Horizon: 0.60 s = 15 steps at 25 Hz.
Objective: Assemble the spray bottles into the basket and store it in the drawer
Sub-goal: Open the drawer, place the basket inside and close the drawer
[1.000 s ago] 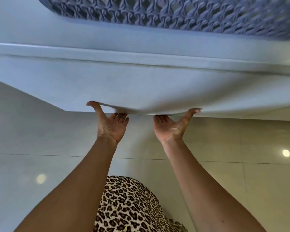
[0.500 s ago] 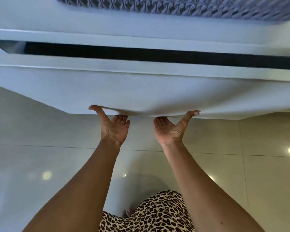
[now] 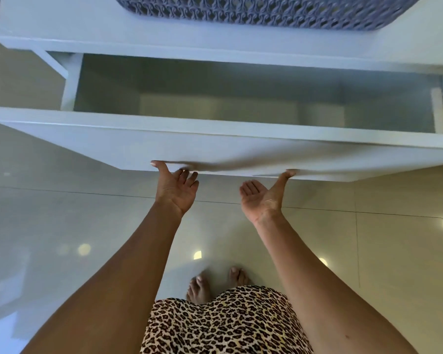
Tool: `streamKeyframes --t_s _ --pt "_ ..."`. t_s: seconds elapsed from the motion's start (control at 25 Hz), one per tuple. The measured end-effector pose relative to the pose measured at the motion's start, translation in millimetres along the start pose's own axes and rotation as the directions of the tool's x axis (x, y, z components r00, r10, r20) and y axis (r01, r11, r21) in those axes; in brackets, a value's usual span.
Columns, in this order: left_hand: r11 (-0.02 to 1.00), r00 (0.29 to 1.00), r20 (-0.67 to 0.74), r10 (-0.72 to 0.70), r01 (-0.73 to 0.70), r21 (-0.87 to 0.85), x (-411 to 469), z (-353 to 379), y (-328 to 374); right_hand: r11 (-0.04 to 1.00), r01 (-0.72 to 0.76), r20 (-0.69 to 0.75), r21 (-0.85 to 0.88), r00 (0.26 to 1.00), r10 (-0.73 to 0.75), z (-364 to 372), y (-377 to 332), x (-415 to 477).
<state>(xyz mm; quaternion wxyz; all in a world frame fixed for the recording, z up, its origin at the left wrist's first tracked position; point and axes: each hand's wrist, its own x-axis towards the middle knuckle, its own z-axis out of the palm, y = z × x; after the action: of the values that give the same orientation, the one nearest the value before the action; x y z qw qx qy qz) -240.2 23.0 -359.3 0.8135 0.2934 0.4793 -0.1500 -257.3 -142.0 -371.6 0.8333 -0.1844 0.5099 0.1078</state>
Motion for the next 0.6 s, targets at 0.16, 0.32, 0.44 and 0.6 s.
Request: streamKeyframes --t_s 0.16,0.32,0.44,0.6 --pt "0.858 0.970 -0.048 0.238 -0.187 0.479 -80 19 -13 0.937 0.100 -0.105 -0.334 0.984 -0.143 5 8 -80" --pt "-0.234 0.449 0.546 0.707 -0.580 0.780 -165 21 -26 0.056 0.605 0.448 -0.794 0.645 -0.620 20 18 -179" --pt "-0.598 0.415 0.751 0.514 -0.454 0.660 -159 44 8 -0.662 0.438 0.793 -0.608 0.373 -0.482 44 -10 -170" --pt "-0.782 0.682 0.666 0.303 -0.222 0.583 -139 66 36 -0.911 0.196 0.835 -0.363 0.501 -0.225 58 -54 -129"
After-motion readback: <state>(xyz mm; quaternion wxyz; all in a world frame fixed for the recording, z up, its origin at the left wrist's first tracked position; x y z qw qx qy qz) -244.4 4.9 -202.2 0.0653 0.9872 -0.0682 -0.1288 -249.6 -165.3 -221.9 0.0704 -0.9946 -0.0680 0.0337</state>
